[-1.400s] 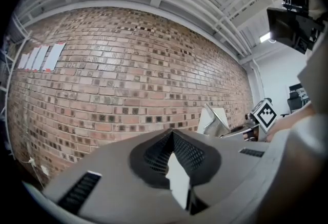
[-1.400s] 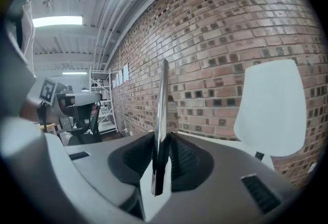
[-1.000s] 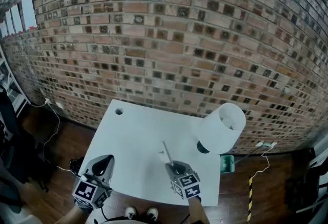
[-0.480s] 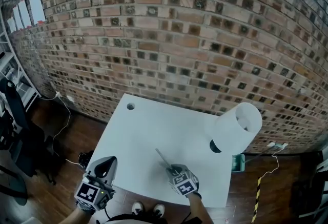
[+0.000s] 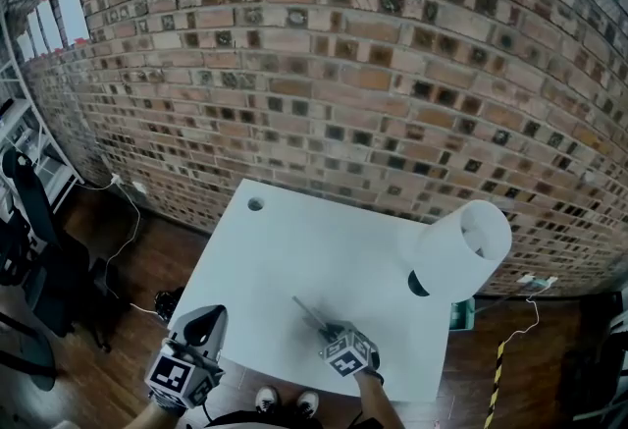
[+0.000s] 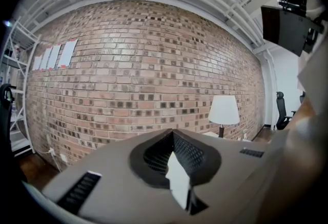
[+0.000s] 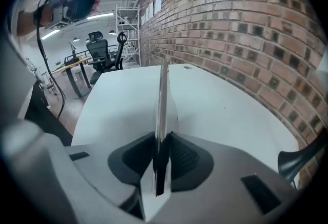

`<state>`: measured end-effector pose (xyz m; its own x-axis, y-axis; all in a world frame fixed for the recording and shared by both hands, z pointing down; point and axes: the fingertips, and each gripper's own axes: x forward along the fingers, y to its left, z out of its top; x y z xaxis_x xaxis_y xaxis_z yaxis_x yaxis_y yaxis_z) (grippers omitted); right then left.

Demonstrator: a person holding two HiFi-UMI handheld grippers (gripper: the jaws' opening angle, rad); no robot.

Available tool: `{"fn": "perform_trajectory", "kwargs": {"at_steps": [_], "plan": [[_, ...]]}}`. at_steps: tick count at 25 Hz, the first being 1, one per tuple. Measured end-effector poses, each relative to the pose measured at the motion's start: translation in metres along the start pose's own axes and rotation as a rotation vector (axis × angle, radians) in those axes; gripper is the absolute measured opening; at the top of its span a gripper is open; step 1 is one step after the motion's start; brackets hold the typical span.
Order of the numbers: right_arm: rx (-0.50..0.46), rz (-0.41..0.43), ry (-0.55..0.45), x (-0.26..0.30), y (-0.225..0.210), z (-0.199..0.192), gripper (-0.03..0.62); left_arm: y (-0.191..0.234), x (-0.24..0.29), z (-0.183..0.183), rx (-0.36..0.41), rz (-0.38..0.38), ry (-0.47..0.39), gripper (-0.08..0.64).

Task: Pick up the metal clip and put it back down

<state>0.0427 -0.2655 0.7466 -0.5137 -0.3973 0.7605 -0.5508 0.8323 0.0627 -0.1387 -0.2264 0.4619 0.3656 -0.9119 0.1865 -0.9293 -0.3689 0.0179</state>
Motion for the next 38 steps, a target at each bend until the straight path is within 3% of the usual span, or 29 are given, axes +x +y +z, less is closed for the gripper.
{"fn": "perform_trajectory", "kwargs": {"at_steps": [10, 19, 22, 28, 33, 38], "plan": [[-0.004, -0.070, 0.045, 0.007, -0.008, -0.016, 0.100, -0.008, 0.008, -0.003, -0.006, -0.022, 0.017, 0.018], [0.061, -0.033, 0.031, -0.002, -0.005, -0.017, 0.104, -0.012, 0.013, -0.004, -0.010, -0.051, 0.025, 0.018], [0.108, -0.013, 0.012, -0.008, -0.007, -0.017, 0.146, -0.017, 0.015, -0.005, -0.020, -0.083, 0.028, 0.018], [0.146, -0.029, -0.006, -0.018, -0.012, -0.016, 0.153, -0.023, 0.017, -0.004, -0.021, -0.113, 0.023, 0.018], [0.171, -0.097, -0.077, -0.039, -0.018, -0.008, 0.152, -0.023, 0.017, -0.002, -0.020, -0.121, 0.020, 0.018], [0.286, -0.155, -0.193, -0.068, -0.028, 0.006, 0.152, -0.022, 0.021, 0.001, -0.018, -0.127, 0.010, 0.018]]}}
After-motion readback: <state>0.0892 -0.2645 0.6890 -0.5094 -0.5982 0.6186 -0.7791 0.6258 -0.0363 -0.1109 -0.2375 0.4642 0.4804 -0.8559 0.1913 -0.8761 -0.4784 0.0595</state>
